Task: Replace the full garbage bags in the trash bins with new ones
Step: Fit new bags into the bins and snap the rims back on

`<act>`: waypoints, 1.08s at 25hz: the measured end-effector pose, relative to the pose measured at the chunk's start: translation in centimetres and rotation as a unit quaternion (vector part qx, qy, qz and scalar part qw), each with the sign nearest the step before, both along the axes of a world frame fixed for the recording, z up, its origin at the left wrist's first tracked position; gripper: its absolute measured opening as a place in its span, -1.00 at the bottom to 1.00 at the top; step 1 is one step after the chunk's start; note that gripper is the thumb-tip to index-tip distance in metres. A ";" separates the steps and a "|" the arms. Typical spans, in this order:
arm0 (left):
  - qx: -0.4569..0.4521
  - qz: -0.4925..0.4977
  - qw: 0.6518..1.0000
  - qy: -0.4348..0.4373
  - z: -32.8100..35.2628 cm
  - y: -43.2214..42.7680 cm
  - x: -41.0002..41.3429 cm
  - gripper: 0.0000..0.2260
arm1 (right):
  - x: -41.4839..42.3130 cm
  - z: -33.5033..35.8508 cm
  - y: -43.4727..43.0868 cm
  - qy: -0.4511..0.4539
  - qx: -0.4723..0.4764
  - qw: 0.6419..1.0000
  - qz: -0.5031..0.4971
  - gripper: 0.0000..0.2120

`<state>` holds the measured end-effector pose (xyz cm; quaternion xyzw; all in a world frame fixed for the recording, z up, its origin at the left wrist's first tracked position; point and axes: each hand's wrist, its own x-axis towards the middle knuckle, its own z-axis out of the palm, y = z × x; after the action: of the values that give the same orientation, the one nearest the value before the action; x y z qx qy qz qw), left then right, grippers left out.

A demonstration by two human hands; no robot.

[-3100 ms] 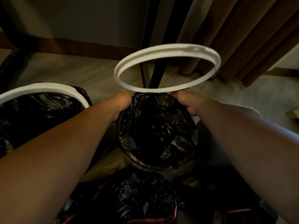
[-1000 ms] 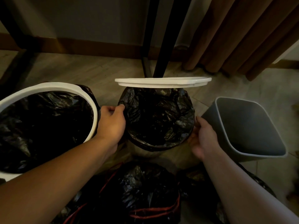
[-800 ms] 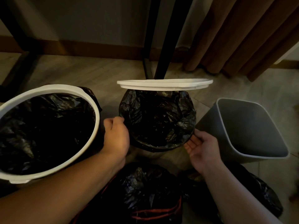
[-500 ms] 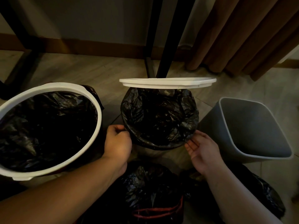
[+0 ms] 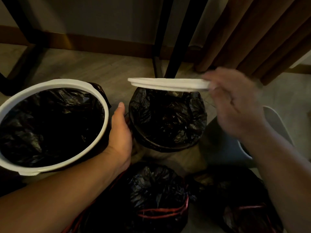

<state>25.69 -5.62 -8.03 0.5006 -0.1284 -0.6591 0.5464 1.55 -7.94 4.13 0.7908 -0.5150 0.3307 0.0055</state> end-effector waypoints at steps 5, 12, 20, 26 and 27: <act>-0.009 0.018 0.997 -0.078 0.5 -0.8 0.3 -0.51 | -1.9 -3.8 3.0 0.115 0.090 0.979 0.142 -0.72; -0.079 -0.035 0.953 -0.291 -1.2 -0.5 0.2 -0.71 | -2.1 -8.1 3.6 0.157 0.181 0.969 0.057 -0.52; -0.202 -0.174 0.733 -0.626 -0.4 -4.1 -0.5 -0.29 | -0.8 -11.6 0.4 -0.071 0.335 0.924 -0.170 -0.20; -0.193 -0.188 0.695 -0.666 -1.9 -3.6 -0.4 -0.17 | -1.0 -12.9 0.9 -0.023 0.316 0.927 -0.200 -0.07; -0.189 -0.186 0.693 -0.671 -1.8 -3.7 -0.6 -0.17 | -0.8 -12.8 0.9 0.006 0.312 0.927 -0.209 -0.06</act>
<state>25.12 -9.30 -9.79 0.6619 -0.6727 -0.1982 0.2648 0.80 -7.03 -8.67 0.6292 -0.7456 0.1395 -0.1694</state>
